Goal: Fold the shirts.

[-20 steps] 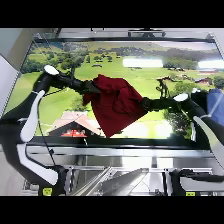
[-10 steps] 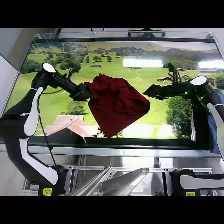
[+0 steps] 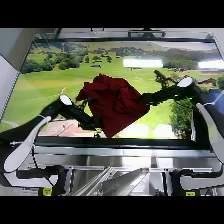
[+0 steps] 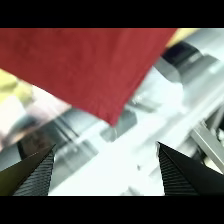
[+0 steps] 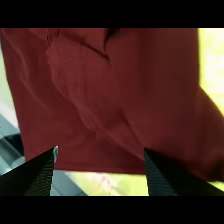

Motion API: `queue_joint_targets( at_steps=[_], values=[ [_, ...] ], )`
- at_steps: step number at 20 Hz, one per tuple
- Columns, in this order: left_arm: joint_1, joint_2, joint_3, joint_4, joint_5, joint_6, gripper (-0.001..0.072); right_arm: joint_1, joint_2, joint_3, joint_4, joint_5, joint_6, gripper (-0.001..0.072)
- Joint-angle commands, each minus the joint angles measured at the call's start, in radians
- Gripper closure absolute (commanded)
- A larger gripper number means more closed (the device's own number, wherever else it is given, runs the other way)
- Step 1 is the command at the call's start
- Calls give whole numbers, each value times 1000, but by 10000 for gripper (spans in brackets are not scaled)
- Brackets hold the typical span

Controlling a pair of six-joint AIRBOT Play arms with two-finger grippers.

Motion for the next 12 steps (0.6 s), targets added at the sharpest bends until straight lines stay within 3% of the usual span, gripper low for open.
queue_joint_targets(
  at_steps=[1, 6, 7, 8, 9, 10, 11, 12],
  values=[
    [-92, -8, -71, -61, 200, -2, -4, 73, -59, -1, -10, -59, 0, 102],
    [-167, -142, 118, -69, 200, -2, 16, 115, -118, 17, -10, -101, -12, 103],
    [-170, -166, 157, -69, 174, -1, 177, 123, -126, 23, -11, -101, -12, 102],
    [-170, -183, 191, -69, 148, -1, 450, 133, -130, 26, -11, -111, -17, 103],
    [-170, -197, 227, -68, 120, 2, 675, 143, -132, 30, -11, -130, -19, 104],
    [-164, -204, 256, -70, 98, 5, 695, 150, -138, 37, -10, -153, -19, 107],
    [-162, -204, 282, -70, 80, 5, 692, 157, -146, 49, -10, -180, -19, 166],
    [-162, -204, 305, -70, 60, 5, 692, 159, -153, 61, -10, -199, -18, 334]
  ],
)
